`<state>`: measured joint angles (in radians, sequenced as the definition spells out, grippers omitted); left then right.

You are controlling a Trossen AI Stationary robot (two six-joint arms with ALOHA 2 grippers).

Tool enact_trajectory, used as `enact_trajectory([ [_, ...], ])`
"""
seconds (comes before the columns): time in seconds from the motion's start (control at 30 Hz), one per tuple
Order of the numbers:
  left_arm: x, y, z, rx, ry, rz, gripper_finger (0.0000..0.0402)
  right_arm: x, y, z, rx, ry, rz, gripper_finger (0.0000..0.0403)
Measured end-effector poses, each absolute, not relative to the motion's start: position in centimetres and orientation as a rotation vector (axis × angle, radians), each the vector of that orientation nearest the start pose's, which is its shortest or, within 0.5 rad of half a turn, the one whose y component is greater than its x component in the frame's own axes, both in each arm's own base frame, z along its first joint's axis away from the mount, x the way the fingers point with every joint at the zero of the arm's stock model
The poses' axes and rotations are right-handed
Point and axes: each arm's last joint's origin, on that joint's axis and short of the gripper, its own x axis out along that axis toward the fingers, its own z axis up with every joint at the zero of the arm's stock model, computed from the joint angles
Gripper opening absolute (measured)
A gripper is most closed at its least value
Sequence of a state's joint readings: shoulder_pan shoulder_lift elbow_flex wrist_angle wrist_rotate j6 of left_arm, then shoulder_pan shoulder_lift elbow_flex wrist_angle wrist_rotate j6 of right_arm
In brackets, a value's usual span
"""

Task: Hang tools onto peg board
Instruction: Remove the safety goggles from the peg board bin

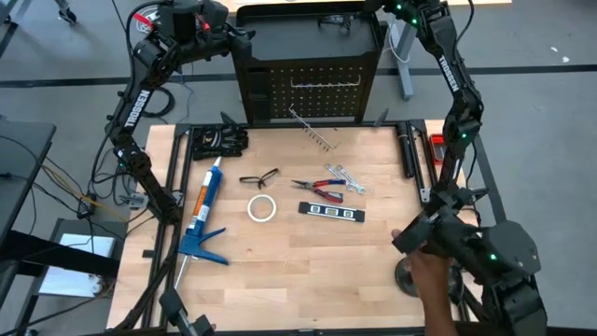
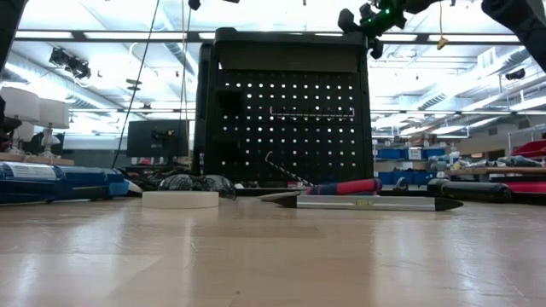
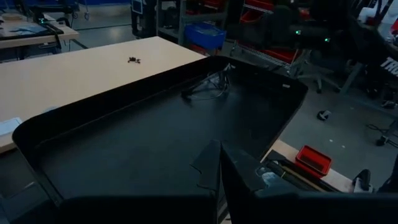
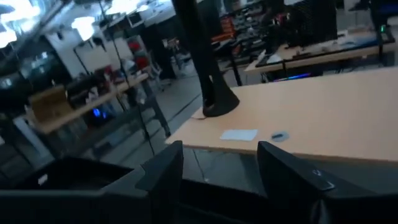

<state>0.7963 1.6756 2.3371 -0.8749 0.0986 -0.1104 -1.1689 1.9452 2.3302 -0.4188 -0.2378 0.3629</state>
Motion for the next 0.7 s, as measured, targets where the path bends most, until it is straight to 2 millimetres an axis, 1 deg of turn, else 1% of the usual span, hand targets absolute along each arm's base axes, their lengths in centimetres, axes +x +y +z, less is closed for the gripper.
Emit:
enact_trajectory([
  [0.13, 21.1, 21.1, 54.3, -0.22, 0.152, 0.707, 0.0019, 17.1, -38.3, 49.1, 0.418, -0.158, -0.899, 0.0208],
  [0.33, 21.1, 21.1, 54.3, -0.252, 0.148, 0.71, 0.0019, 16.8, -38.4, 48.6, 0.468, -0.124, -0.888, 0.0197],
  [0.5, 21.1, 21.1, 54.3, -0.253, 0.146, 0.708, 0.0019, 16.5, -38.6, 47.9, 0.539, -0.071, -0.805, 0.0188],
  [0.7, 21.1, 21.1, 54.3, -0.25, 0.142, 0.708, 0.0019, 16.7, -38.2, 47.4, 0.529, 0.005, -0.702, 0.0179],
])
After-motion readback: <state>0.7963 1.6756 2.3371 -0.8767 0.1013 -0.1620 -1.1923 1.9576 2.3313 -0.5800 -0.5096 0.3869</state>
